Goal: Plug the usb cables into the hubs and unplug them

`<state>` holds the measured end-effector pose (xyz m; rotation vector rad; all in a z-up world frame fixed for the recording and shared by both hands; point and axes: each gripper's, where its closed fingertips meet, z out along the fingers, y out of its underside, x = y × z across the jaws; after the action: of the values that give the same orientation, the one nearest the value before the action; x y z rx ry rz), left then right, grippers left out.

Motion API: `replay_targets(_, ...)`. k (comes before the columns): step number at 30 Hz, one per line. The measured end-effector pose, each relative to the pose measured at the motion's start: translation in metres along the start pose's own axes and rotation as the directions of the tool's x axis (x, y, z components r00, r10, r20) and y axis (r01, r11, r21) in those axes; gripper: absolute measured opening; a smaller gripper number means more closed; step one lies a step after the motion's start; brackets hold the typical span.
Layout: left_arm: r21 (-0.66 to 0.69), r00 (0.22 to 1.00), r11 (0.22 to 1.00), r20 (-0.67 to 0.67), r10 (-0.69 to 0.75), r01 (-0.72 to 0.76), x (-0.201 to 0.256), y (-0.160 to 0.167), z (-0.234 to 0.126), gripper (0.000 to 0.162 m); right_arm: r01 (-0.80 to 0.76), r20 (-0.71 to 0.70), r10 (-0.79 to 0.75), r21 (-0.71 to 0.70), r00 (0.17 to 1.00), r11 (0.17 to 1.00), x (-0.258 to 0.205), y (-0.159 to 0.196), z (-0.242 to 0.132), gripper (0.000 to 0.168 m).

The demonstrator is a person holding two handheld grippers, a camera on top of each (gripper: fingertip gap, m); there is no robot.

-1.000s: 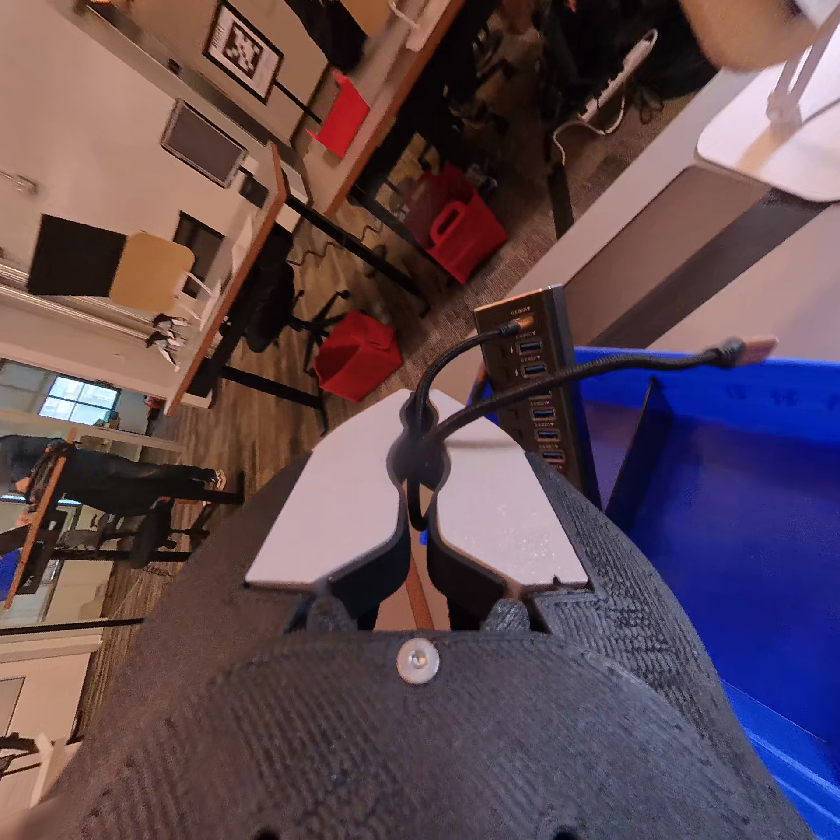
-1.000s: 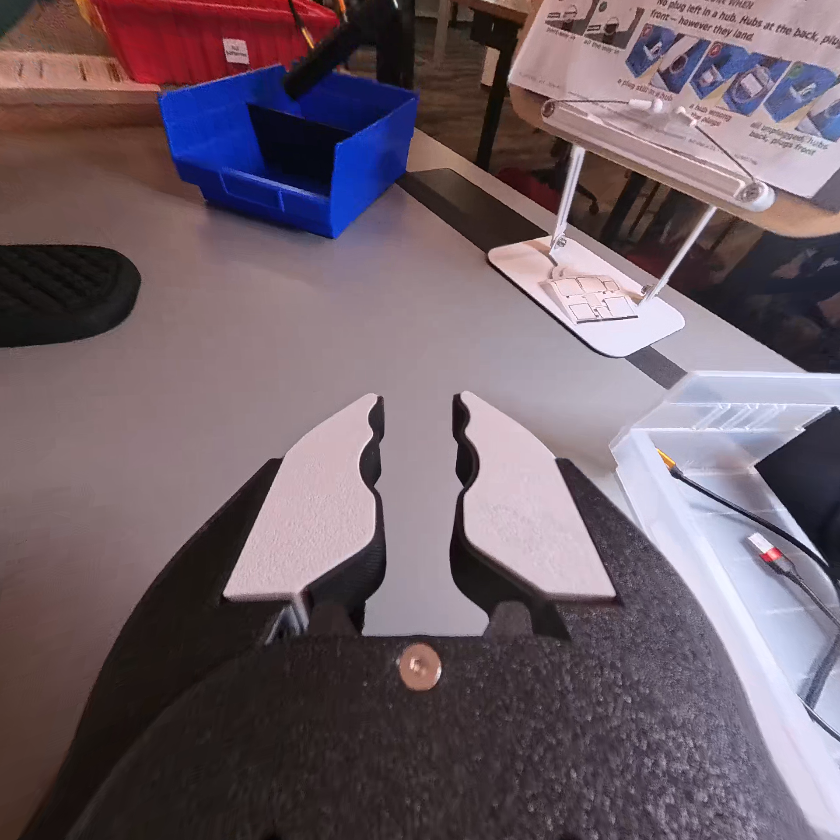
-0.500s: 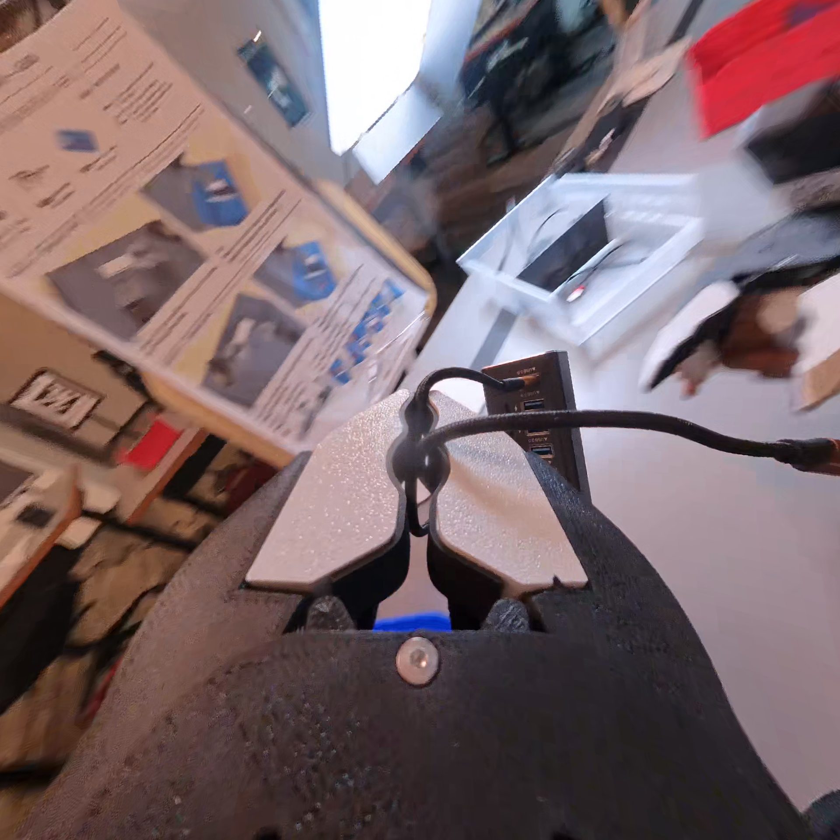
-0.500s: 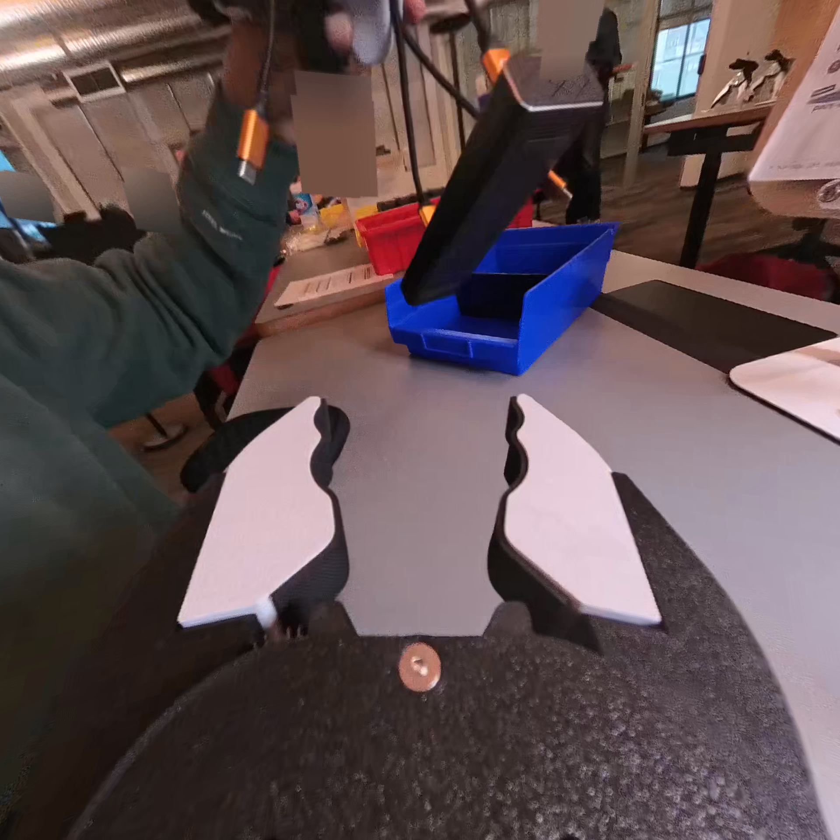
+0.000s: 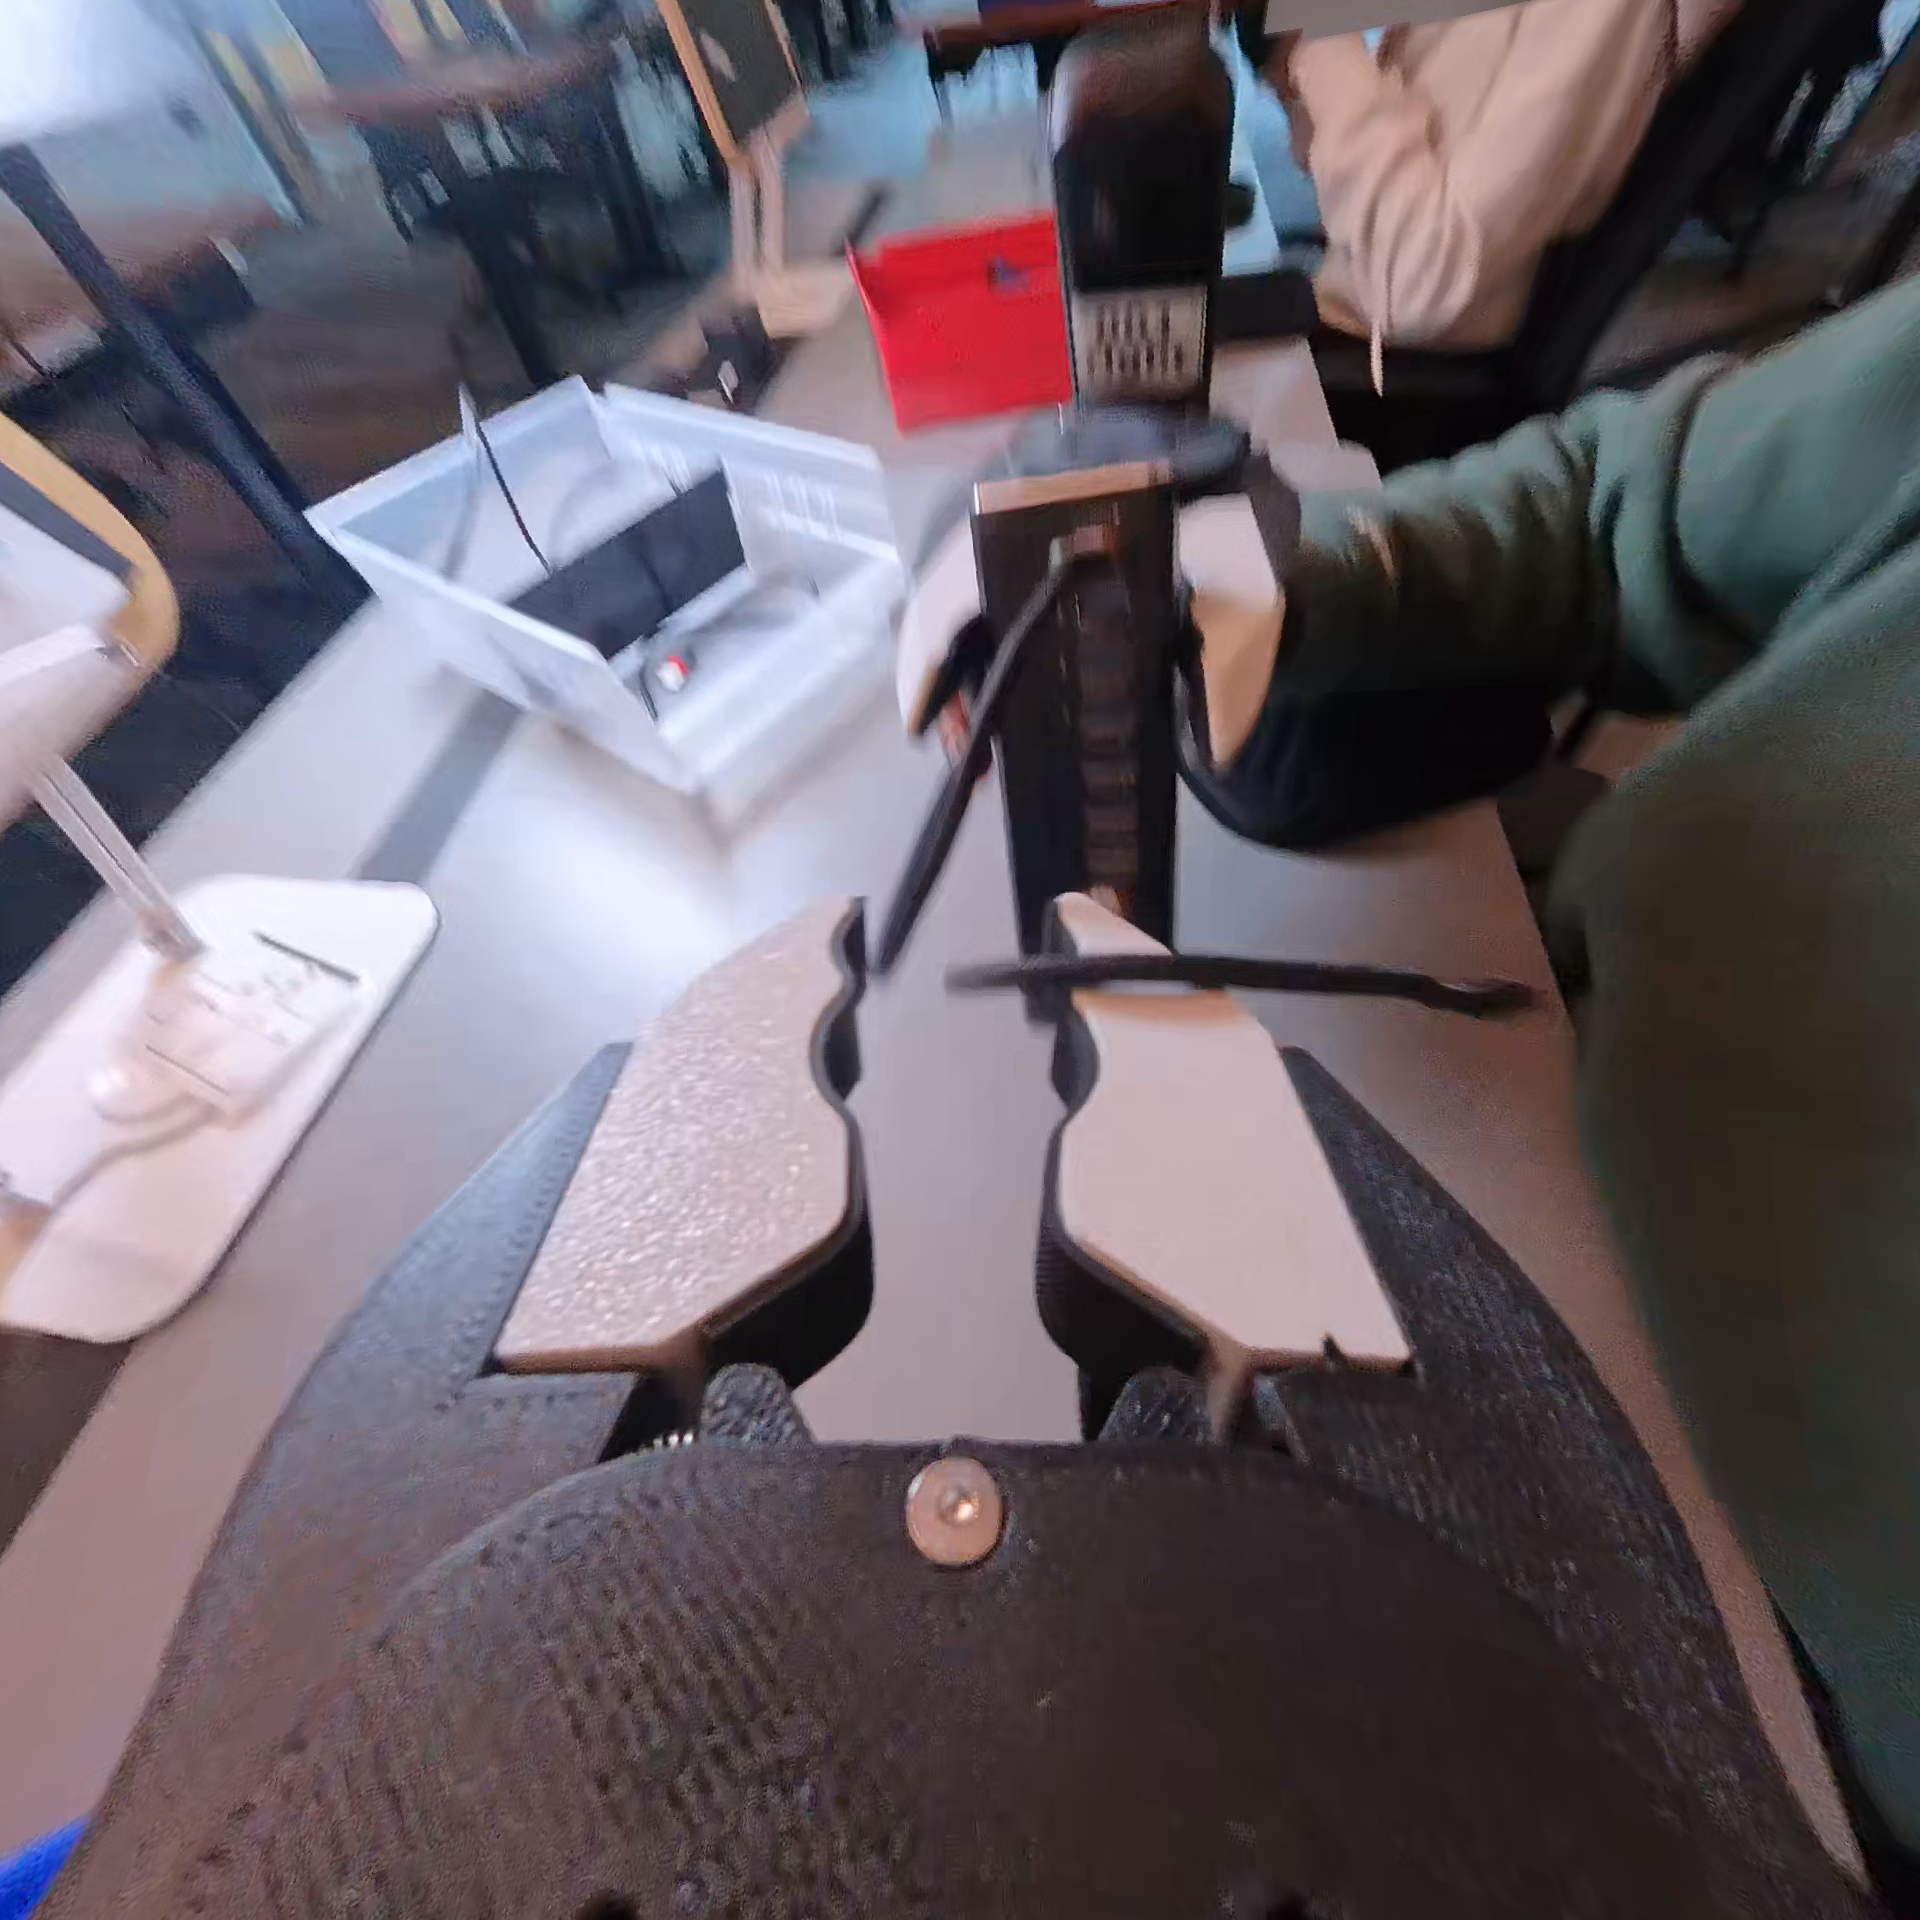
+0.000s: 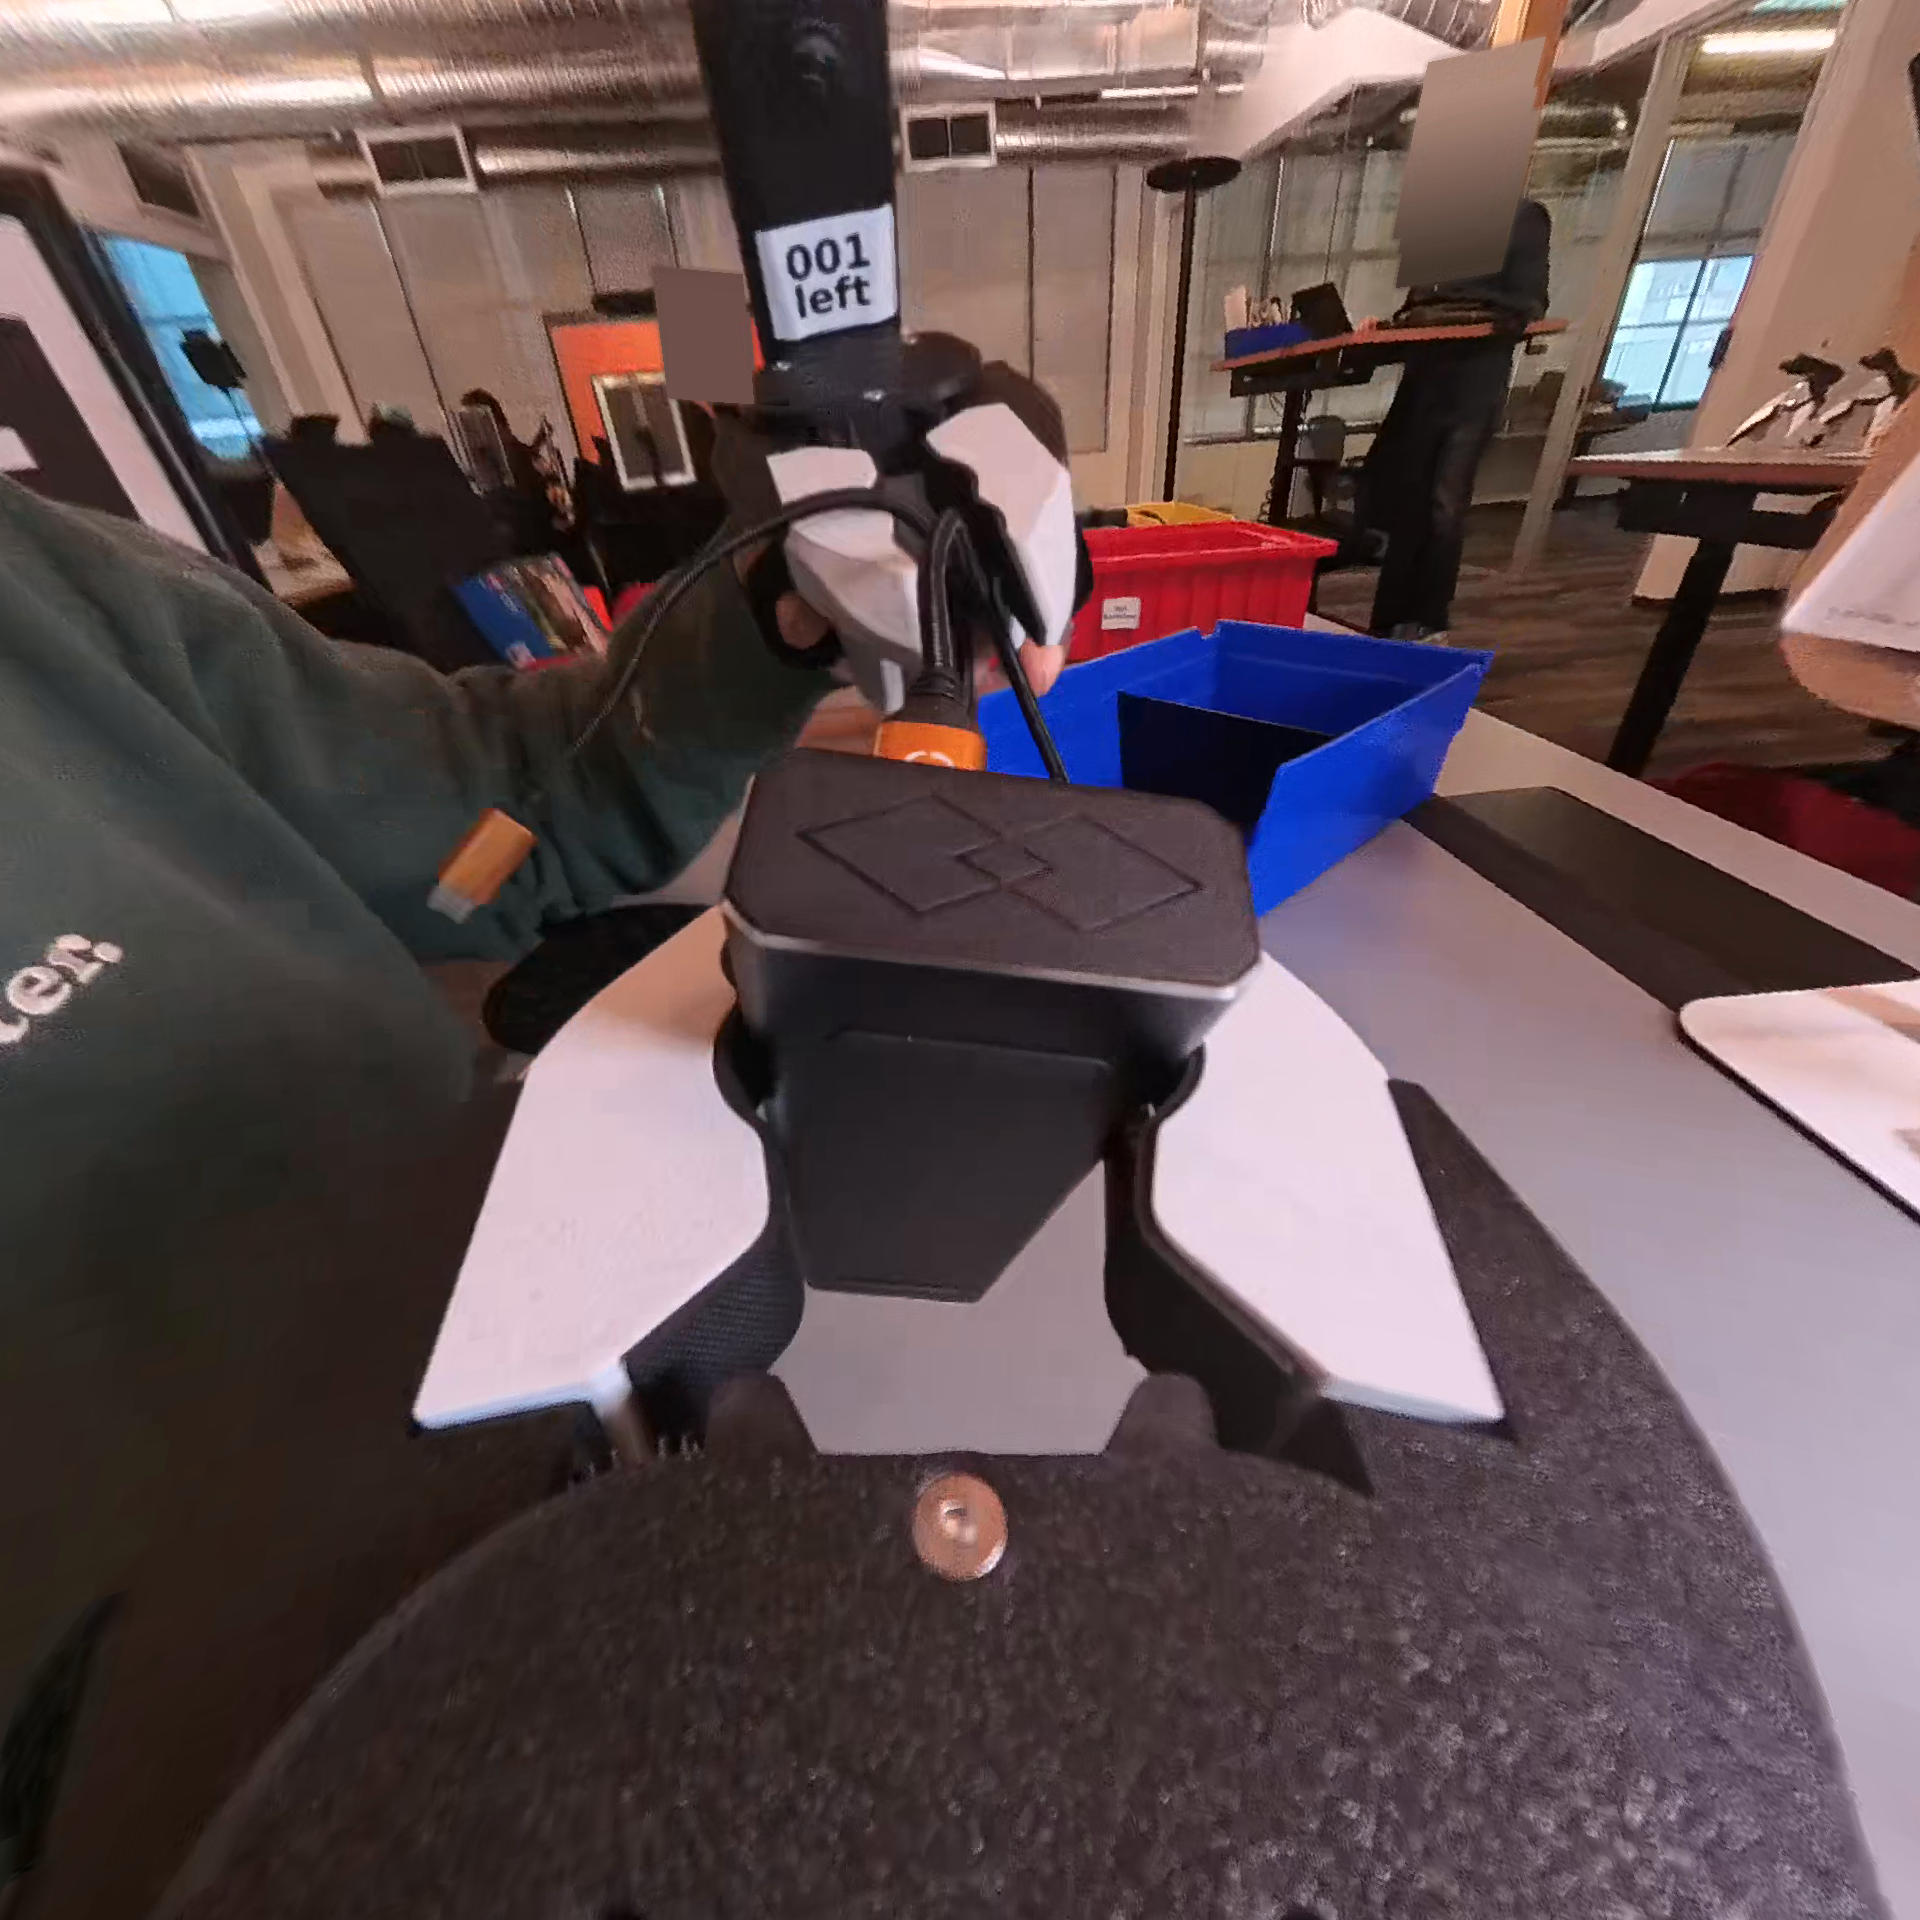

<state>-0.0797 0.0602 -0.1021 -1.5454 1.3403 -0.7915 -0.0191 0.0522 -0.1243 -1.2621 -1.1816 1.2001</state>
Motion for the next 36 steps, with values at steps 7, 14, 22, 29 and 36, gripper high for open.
replay_targets(7,-0.015,0.986,0.991,0.092,0.136,-0.135,0.0,-0.01,-0.03,0.038,0.224,-0.108,-0.265,-0.295,0.958,0.929,0.014,0.03,-0.006,0.073)
replay_targets(14,-0.152,0.921,0.909,-0.069,0.383,-0.389,0.049,0.011,0.065,0.028,0.286,-0.06,-0.337,-0.4,0.94,0.871,-0.003,0.05,0.017,0.073)
replay_targets(22,-0.26,0.931,0.896,-0.147,0.333,-0.361,0.049,0.027,0.075,0.016,0.356,-0.024,-0.419,-0.487,0.908,0.798,-0.003,0.066,0.016,0.073)
replay_targets(29,-0.246,0.943,0.912,-0.145,0.3,-0.328,0.053,0.035,0.07,0.017,0.374,0.002,-0.42,-0.456,0.908,0.807,-0.01,0.068,0.02,0.072)
replay_targets(36,-0.227,0.96,0.937,-0.147,0.237,-0.266,0.058,0.037,0.069,0.017,0.358,0.006,-0.389,-0.403,0.921,0.842,-0.019,0.065,0.019,0.072)
